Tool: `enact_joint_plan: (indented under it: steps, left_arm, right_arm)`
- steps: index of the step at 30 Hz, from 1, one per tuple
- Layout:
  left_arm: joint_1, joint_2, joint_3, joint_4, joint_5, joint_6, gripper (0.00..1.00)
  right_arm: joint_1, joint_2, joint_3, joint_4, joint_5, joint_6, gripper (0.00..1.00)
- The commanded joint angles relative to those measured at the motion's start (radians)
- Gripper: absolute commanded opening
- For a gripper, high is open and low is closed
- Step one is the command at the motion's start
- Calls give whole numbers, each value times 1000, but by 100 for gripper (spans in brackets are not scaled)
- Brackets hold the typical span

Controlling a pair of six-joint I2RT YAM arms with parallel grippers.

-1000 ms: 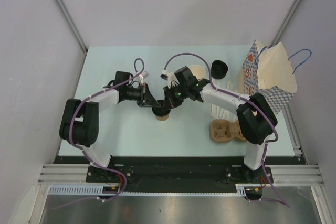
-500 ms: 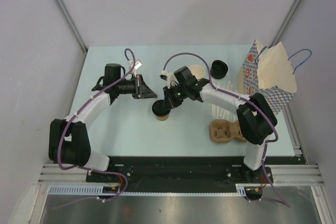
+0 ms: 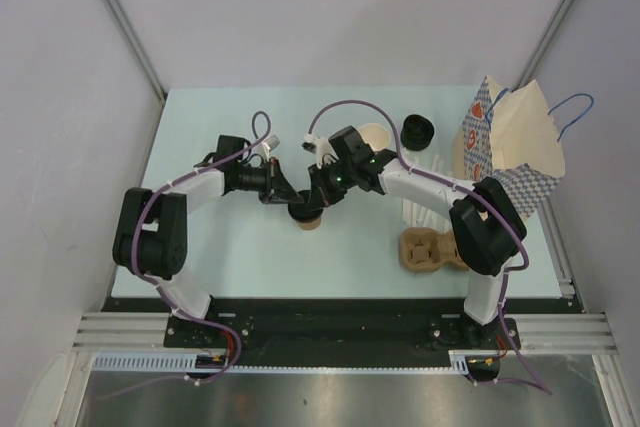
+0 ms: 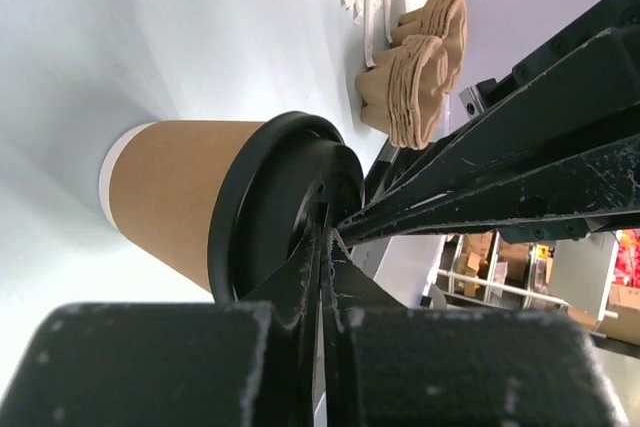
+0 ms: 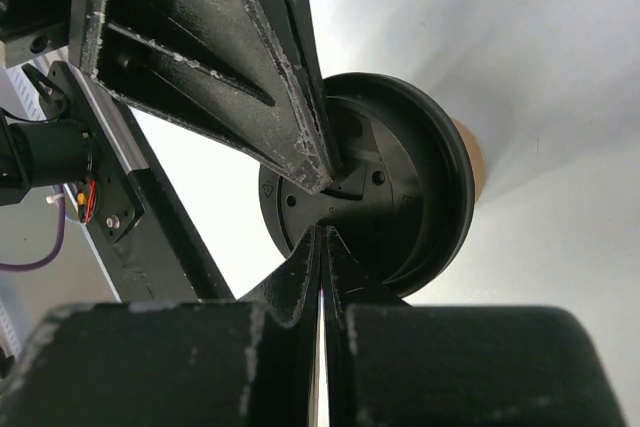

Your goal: Pack the takeout coffee

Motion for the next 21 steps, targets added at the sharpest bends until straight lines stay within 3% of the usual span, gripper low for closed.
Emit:
enact_joint_plan:
  steps: [1, 3, 7, 10, 15, 21]
  left_arm:
    - [22, -49, 24, -69, -116, 89, 1]
    - [22, -120, 42, -75, -106, 94, 3]
    - [22, -206, 107, -171, -183, 151, 30]
    - [19, -252, 133, -226, -286, 190, 39]
    - [14, -241, 173, -332, -409, 289, 43]
    - [-30, -223, 225, -380, -489, 356, 45]
  right_arm:
    - [0, 40, 6, -66, 57, -40, 0]
    - [0, 35, 8, -60, 55, -40, 0]
    - [-1, 11, 17, -61, 32, -41, 0]
    - [-1, -18, 32, -58, -4, -41, 0]
    - [-7, -54, 92, -94, -29, -41, 4]
    - [-41, -92, 173, -118, -84, -17, 18]
